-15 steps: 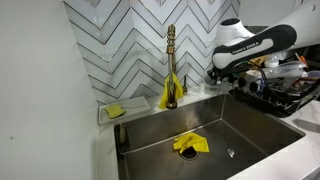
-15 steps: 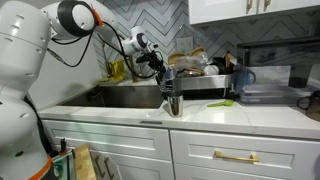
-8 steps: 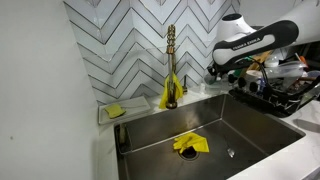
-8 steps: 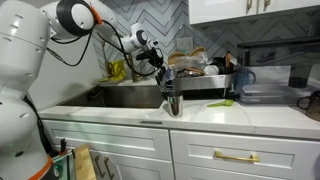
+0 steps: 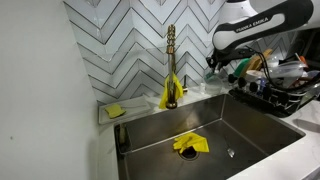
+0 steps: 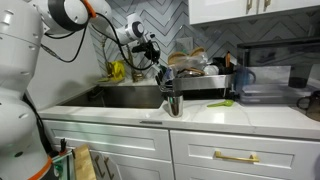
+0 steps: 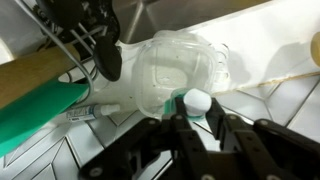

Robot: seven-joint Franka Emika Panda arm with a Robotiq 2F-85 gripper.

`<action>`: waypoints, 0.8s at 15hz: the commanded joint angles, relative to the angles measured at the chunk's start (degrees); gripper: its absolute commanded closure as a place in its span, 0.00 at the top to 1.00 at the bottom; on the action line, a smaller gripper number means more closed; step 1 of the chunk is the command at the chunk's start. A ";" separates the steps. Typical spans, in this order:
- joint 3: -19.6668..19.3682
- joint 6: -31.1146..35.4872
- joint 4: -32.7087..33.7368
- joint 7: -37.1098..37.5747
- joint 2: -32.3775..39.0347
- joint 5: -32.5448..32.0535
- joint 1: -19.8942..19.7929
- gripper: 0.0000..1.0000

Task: Remove the green bottle from the clear bowl on the right of the tap and move it backwards on the sink edge, pick up the clear bowl to the right of the tap and put it in the clear bowl which is in the dishes drying rack

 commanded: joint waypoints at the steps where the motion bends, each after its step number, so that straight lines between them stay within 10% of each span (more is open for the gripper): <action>1: 1.99 -5.55 -3.30 -1.86 -5.17 2.46 -1.08 0.07; 12: 5.77 -24.16 -16.45 -11.93 -19.69 12.82 -6.69 0.07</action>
